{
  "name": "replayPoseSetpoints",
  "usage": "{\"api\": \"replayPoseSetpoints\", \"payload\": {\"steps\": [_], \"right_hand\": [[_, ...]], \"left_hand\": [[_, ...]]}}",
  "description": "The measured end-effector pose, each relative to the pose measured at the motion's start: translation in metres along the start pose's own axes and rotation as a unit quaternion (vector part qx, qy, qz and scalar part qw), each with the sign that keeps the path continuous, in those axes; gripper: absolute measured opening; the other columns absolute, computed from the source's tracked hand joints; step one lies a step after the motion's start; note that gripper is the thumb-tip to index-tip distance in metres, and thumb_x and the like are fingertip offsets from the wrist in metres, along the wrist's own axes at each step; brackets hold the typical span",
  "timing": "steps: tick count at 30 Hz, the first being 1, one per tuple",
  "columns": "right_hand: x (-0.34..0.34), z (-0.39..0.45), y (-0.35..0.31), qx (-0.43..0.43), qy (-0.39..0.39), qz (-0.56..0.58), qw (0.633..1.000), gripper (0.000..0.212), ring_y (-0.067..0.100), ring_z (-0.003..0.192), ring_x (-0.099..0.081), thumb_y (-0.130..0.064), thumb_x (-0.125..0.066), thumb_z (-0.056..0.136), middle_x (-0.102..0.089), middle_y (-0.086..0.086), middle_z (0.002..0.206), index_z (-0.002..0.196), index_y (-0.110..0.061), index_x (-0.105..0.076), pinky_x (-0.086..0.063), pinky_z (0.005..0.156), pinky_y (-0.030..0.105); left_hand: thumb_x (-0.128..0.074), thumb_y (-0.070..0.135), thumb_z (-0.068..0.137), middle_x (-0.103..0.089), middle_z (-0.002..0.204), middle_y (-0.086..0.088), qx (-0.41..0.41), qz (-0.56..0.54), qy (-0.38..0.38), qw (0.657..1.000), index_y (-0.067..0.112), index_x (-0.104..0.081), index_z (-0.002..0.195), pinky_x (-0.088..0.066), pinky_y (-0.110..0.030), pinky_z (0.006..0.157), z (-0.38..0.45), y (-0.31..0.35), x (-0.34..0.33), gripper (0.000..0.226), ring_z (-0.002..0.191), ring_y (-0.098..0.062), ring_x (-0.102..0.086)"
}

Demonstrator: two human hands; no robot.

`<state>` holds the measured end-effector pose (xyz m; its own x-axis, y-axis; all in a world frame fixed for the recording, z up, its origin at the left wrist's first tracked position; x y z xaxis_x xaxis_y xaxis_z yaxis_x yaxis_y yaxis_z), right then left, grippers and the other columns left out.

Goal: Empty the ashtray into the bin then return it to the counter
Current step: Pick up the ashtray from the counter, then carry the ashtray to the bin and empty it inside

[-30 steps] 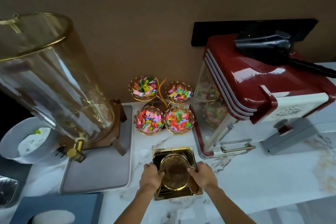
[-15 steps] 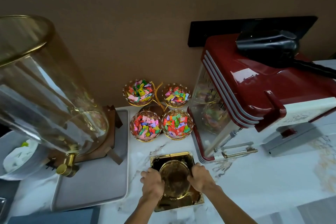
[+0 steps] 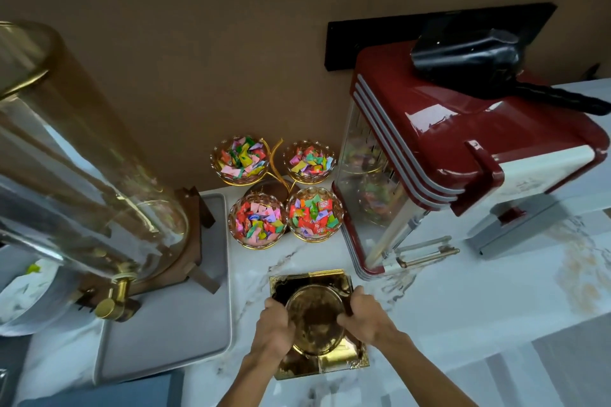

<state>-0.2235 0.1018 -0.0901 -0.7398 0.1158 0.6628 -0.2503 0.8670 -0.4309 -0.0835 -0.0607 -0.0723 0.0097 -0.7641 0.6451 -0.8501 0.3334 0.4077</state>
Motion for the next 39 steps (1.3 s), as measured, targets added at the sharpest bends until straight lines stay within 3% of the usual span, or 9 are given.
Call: {"api": "replayPoseSetpoints", "payload": {"steps": [9,12,17,22,26,31,34,36,39], "right_hand": [[0.0,-0.057,0.025,0.037,0.008,0.145,0.989,0.035,0.011,0.082,-0.064,-0.028,-0.069,0.087,-0.063,0.001,0.093,0.098,-0.028,-0.036,-0.051,0.056,0.018],[0.003,-0.081,0.035,0.027,0.067,0.2,0.977,0.044,0.009,0.076,-0.063,-0.021,-0.075,0.086,-0.062,-0.001,0.088,0.093,-0.029,-0.033,-0.049,0.051,0.016],[0.015,-0.122,0.053,0.027,0.161,0.336,0.928,0.048,0.009,0.079,-0.076,-0.012,-0.078,0.086,-0.076,0.0,0.096,0.118,-0.026,-0.045,-0.062,0.062,0.027],[0.033,-0.16,0.08,0.018,0.231,0.441,0.867,0.039,0.015,0.085,-0.077,-0.005,-0.077,0.087,-0.078,0.004,0.099,0.113,-0.028,-0.057,-0.064,0.071,0.032],[0.049,-0.199,0.106,0.01,0.242,0.537,0.808,0.03,0.032,0.084,-0.079,-0.005,-0.075,0.092,-0.08,0.014,0.099,0.114,-0.018,-0.059,-0.066,0.069,0.047],[0.074,-0.262,0.147,0.003,0.306,0.588,0.749,0.035,0.015,0.066,-0.075,0.0,-0.077,0.09,-0.078,0.02,0.081,0.114,-0.017,-0.058,-0.059,0.056,0.021],[0.084,-0.305,0.174,0.005,0.34,0.611,0.715,0.035,0.01,0.065,-0.076,0.002,-0.075,0.09,-0.082,0.001,0.075,0.114,-0.016,-0.057,-0.057,0.056,0.017],[0.089,-0.336,0.196,-0.001,0.377,0.62,0.688,0.032,0.007,0.066,-0.077,0.001,-0.074,0.092,-0.083,-0.003,0.076,0.114,-0.017,-0.058,-0.056,0.056,0.016],[0.09,-0.381,0.233,-0.026,0.43,0.626,0.651,0.027,0.007,0.068,-0.077,-0.003,-0.071,0.095,-0.083,-0.004,0.079,0.113,-0.019,-0.059,-0.056,0.055,0.017]], "left_hand": [[-0.067,0.03,0.095,-0.055,0.082,0.005,-0.116,-0.011,-0.02,0.993,0.017,-0.036,0.104,-0.042,-0.018,0.049,-0.039,-0.014,0.001,0.036,0.066,-0.006,-0.054],[-0.068,0.028,0.093,-0.061,0.084,0.005,-0.145,-0.029,-0.003,0.989,0.018,-0.041,0.108,-0.046,-0.018,0.055,-0.051,-0.005,0.002,0.033,0.068,-0.007,-0.059],[-0.073,0.02,0.089,-0.072,0.112,0.005,-0.191,-0.089,-0.005,0.977,0.022,-0.044,0.14,-0.054,-0.028,0.09,-0.073,0.021,0.001,0.06,0.1,-0.013,-0.069],[-0.08,0.016,0.083,-0.061,0.103,0.036,-0.216,-0.169,-0.043,0.961,0.051,-0.037,0.132,-0.042,-0.001,0.075,-0.093,0.055,-0.004,0.074,0.095,0.02,-0.056],[-0.078,0.012,0.088,-0.066,0.112,0.032,-0.223,-0.241,-0.091,0.94,0.051,-0.046,0.134,-0.05,-0.038,0.107,-0.121,0.087,-0.022,0.068,0.115,-0.001,-0.059],[-0.071,-0.003,0.088,-0.073,0.125,0.015,-0.281,-0.253,-0.116,0.918,0.047,-0.052,0.14,-0.055,-0.038,0.1,-0.158,0.137,-0.051,0.075,0.123,-0.014,-0.061],[-0.074,0.002,0.088,-0.057,0.141,0.014,-0.317,-0.242,-0.149,0.905,0.034,-0.044,0.153,-0.042,-0.032,0.098,-0.185,0.175,-0.075,0.079,0.13,-0.018,-0.05],[-0.077,0.005,0.086,-0.056,0.142,0.02,-0.351,-0.23,-0.175,0.891,0.033,-0.045,0.153,-0.04,-0.023,0.098,-0.209,0.203,-0.095,0.079,0.13,-0.01,-0.051],[-0.078,0.023,0.07,-0.071,0.111,0.041,-0.392,-0.213,-0.22,0.867,0.044,-0.051,0.138,-0.051,-0.003,0.078,-0.254,0.241,-0.129,0.076,0.104,0.017,-0.065]]}}
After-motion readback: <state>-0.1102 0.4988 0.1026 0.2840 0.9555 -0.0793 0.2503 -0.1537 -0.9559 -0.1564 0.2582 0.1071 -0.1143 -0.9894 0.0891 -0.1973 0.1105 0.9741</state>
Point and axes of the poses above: each hand's wrist, its own z-axis towards the middle knuckle, its own x-axis out of the back of the hand, y = z × x, the point moved 6 cm from there along z, towards the middle knuckle
